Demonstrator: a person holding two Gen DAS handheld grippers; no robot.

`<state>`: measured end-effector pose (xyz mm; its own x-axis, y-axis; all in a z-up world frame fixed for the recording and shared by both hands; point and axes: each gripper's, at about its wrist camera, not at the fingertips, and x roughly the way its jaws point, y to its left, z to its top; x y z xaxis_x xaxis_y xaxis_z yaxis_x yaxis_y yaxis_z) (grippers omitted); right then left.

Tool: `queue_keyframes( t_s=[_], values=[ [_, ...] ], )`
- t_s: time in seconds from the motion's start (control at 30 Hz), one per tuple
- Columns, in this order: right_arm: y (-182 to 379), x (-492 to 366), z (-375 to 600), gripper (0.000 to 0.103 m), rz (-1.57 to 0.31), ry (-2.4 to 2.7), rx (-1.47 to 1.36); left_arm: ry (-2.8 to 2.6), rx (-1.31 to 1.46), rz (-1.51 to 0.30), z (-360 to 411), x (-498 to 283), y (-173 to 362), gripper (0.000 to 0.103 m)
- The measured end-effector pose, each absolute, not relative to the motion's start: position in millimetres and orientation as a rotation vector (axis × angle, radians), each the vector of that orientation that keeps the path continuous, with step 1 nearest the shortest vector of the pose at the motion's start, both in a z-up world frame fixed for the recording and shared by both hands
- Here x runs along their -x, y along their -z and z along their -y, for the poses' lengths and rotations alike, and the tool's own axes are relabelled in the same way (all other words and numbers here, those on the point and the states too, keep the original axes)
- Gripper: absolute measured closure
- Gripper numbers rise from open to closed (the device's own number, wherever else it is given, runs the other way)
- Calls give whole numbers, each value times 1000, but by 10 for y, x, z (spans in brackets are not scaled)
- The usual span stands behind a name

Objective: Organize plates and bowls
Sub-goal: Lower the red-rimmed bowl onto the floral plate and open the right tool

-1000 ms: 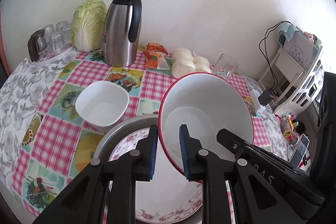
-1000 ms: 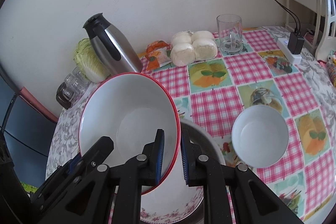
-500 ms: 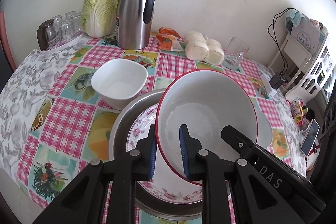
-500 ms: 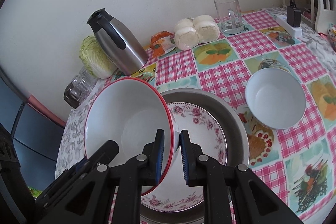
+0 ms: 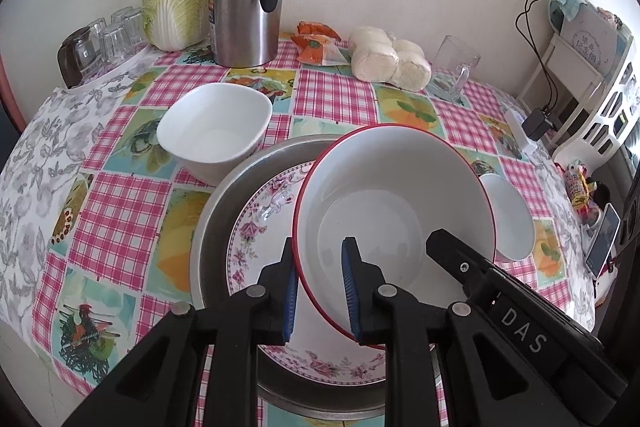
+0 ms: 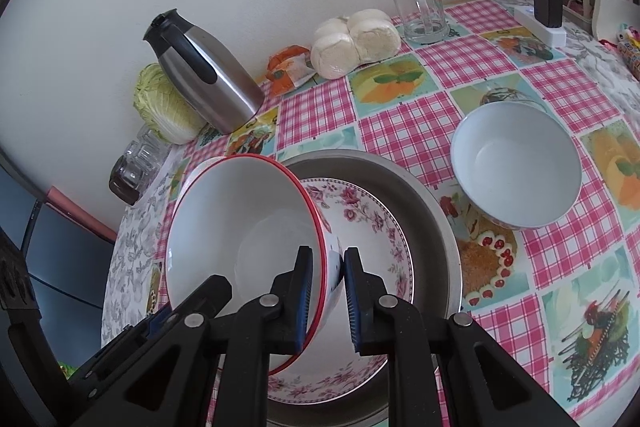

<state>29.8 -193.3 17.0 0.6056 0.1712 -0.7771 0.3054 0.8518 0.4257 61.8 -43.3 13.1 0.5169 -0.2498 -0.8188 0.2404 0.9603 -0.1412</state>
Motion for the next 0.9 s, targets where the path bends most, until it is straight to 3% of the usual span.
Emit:
queue_keyframes(
  t_s=[0.9],
  values=[
    [76, -425, 1937, 83, -1001, 56, -635, 246, 20, -1045, 415, -747, 47, 82]
  ],
)
